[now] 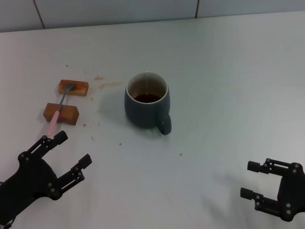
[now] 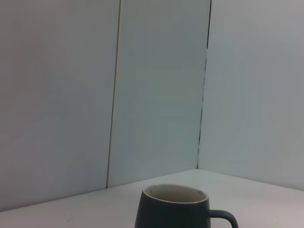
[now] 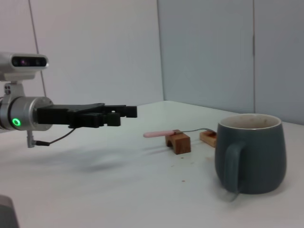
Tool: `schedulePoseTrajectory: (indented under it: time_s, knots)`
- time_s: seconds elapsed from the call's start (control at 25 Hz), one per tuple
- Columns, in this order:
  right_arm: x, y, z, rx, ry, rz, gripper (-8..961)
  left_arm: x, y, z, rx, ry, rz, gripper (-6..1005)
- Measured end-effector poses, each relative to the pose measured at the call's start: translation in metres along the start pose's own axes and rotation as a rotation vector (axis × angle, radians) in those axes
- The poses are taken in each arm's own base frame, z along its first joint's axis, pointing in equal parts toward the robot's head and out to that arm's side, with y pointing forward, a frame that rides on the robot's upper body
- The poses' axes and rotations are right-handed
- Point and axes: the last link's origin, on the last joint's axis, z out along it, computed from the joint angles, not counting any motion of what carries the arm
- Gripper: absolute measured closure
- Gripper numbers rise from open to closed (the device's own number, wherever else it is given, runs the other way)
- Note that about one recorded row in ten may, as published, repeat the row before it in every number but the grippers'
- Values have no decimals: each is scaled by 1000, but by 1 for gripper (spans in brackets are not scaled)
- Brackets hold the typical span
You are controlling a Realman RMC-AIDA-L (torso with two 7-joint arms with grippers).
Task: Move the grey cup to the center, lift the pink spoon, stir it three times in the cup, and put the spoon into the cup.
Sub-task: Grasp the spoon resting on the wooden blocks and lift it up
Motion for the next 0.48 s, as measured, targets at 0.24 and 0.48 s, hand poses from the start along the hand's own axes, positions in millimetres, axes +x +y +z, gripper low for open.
schedulePoseTrajectory:
  time_s: [0.24,0.48]
  knots:
    - [1,-1,0,8,4,-1,256,-1,0,0,1,-1,0,243]
    - [1,0,0,13,-1,-20,201,-1,1,-1,4,-2,-2,244]
